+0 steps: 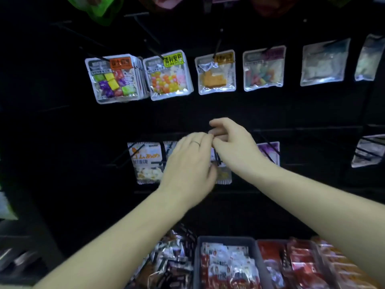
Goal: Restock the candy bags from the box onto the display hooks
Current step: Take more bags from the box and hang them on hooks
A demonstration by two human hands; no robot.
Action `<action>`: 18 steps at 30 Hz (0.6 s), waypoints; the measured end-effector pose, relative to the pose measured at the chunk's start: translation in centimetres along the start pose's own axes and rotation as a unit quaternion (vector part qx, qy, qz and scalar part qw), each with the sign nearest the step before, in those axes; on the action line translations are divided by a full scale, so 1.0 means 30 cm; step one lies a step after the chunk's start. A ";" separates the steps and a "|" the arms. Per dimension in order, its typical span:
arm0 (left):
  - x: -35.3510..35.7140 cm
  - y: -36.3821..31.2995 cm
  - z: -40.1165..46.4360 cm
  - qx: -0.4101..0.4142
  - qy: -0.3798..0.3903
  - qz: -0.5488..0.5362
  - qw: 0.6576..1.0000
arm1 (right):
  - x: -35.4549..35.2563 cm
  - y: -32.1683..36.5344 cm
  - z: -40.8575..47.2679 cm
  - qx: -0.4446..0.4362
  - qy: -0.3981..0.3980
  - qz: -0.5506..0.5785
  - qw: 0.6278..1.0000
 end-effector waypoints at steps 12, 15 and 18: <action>0.327 -0.469 -0.751 -0.107 0.321 -0.148 0.929 | -0.273 -0.750 -0.742 0.192 0.021 -0.089 0.977; 0.439 -0.530 -0.966 -0.125 0.436 -0.177 0.874 | -0.288 -0.983 -0.950 0.299 0.129 -0.153 0.933; 0.526 -0.573 -1.134 -0.151 0.515 -0.195 0.821 | -0.325 -1.140 -1.127 0.346 0.227 -0.232 0.880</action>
Point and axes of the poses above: each hand's wrist, its own z-axis towards the middle knuckle, its own x-axis out of the palm, y = z × x, the point moved 3 cm from there along z, towards the middle knuckle, and after that the axes turned 12 degrees about -y, right-handed, at the moved point
